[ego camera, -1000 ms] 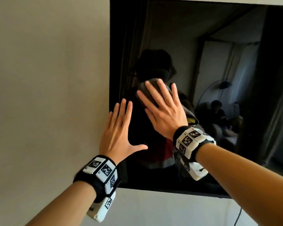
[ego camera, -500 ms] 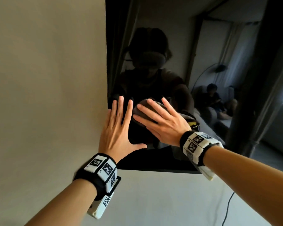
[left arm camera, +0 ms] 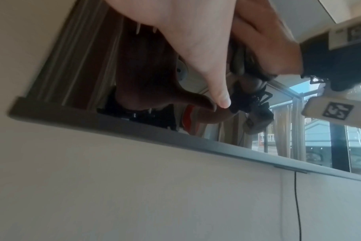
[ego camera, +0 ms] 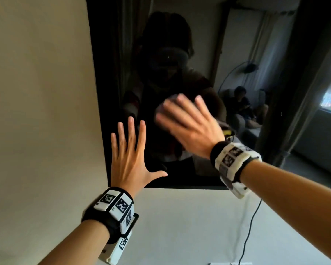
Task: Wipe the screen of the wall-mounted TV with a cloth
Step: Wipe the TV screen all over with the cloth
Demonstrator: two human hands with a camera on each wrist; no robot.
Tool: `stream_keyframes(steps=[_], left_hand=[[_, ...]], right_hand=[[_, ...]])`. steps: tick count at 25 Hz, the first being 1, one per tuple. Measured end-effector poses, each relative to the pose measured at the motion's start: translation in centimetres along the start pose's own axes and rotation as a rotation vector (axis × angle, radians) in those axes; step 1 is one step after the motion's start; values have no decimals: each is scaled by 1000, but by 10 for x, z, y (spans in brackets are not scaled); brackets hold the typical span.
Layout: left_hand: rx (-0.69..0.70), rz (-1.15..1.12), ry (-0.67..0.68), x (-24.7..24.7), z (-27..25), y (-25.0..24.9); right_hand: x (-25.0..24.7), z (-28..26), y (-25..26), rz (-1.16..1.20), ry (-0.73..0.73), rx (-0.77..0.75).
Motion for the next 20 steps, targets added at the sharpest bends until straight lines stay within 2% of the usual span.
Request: stream_keyframes(steps=[1,2,3,5,7,8,10,11,12,14,15,16,19,20], left_hand=[[-11,-16,-7,0,0,-6],[-26,-33,-18,-2,2,-14],[-40,-44,-23,-3,4,-23],[-69,-42,-13,-3,9,-41],[-106,-29,13,-2,12,-53],[-124,-21,27,0,13,-55],[-142,-15,51,1,12,-57],[-144,-14,59,1,10,-59],[-140,-15,67,1,9,-61],[-137,-16,80,0,7,-69],[-144,-12,88,2,6,-72],[-153,-7,93,3,6,-73],[-159,7,88,6,7,-73],[-162,12,88,7,6,-72]], right_hand=[[-10,9,-17,12,-75,131],[-15,7,-24,22,-116,202],[-12,-2,-20,26,-117,191],[-1,-30,1,20,17,38],[-2,-44,-8,-5,101,-92],[-9,-39,-25,-3,63,-66],[-25,-30,-54,7,-67,105],[-26,-35,-57,12,-90,140],[-21,-46,-49,12,-70,105],[-9,-73,-28,-9,76,-107],[-9,-81,-30,-21,129,-191],[-13,-79,-42,-18,126,-209],[-30,-67,-77,2,-54,46],[-29,-72,-75,1,-76,72]])
Point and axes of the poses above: each hand's wrist, its own z-axis towards the middle knuckle, its own x-axis out of the palm, y = z × x, the point moved 4 cm from there along z, towards the middle knuckle, and after that the axes turned 12 degrees about z, right-handed, at the moved point
